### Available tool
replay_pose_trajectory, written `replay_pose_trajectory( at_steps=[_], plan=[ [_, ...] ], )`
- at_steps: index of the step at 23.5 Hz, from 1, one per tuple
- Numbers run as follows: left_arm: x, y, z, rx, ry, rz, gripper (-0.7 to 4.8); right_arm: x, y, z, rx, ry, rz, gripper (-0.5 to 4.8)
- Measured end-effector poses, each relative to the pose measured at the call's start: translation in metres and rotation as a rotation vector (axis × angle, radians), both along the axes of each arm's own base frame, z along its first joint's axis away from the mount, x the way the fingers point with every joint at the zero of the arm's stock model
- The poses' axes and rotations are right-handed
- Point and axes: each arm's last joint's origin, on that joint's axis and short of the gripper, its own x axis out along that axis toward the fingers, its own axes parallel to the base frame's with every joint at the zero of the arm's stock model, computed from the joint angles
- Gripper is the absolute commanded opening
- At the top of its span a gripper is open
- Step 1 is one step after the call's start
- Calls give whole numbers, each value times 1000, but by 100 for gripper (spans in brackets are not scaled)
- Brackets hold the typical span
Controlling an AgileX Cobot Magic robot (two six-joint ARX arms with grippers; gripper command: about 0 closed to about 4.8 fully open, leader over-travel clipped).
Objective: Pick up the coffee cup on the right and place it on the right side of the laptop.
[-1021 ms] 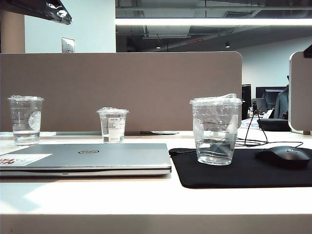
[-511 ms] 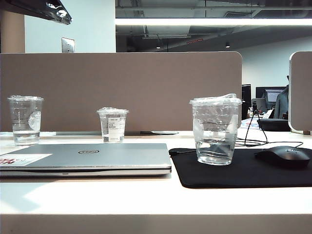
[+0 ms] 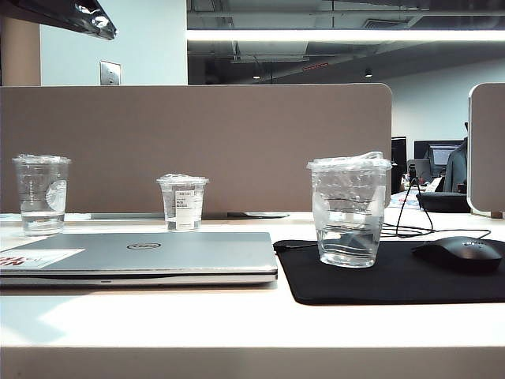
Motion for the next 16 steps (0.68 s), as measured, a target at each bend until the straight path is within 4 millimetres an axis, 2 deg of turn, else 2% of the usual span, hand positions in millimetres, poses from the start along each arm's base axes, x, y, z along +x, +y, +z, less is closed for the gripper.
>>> replay_pose_trajectory(
  at_steps=[10,16],
  plan=[
    [0,0,0,0,0,0,-5,0,1,11,9,-124,25,-5],
    [0,0,0,0,0,0,-5,-9,0,6,8,-101,24,-5]
  ],
)
